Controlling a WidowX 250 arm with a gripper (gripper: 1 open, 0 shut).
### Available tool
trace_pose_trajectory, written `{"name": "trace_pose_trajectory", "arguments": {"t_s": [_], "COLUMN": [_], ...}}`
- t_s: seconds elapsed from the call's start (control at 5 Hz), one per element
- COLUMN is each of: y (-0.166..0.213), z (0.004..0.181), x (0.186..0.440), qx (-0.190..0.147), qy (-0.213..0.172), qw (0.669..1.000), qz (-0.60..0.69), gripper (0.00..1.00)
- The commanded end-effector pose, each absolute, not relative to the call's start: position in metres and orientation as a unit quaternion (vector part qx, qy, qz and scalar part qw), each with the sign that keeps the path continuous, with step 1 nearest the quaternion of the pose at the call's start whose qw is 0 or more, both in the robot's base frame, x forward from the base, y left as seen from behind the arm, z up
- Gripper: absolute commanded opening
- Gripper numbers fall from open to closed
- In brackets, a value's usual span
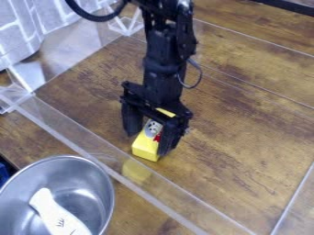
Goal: Move the yellow butter to the right side of the table
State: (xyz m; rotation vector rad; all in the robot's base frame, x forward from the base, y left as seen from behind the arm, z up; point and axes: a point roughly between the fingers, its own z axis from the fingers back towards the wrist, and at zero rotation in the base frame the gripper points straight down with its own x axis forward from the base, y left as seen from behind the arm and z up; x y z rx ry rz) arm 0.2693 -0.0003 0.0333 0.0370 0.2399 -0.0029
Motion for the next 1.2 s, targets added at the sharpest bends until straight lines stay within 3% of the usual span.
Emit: {"name": "trace_pose_trajectory", "arguments": {"t_s": [0.0,1.0], "y": [-0.002,-0.003], "z": [0.045,0.043], "x": [0.286,0.297], "qx": [0.024,0.019], "qy": [0.086,0.072], "qw": [0.996,0.997], "qz": [-0.006,0.007], "gripper": [1.00,1.00]}}
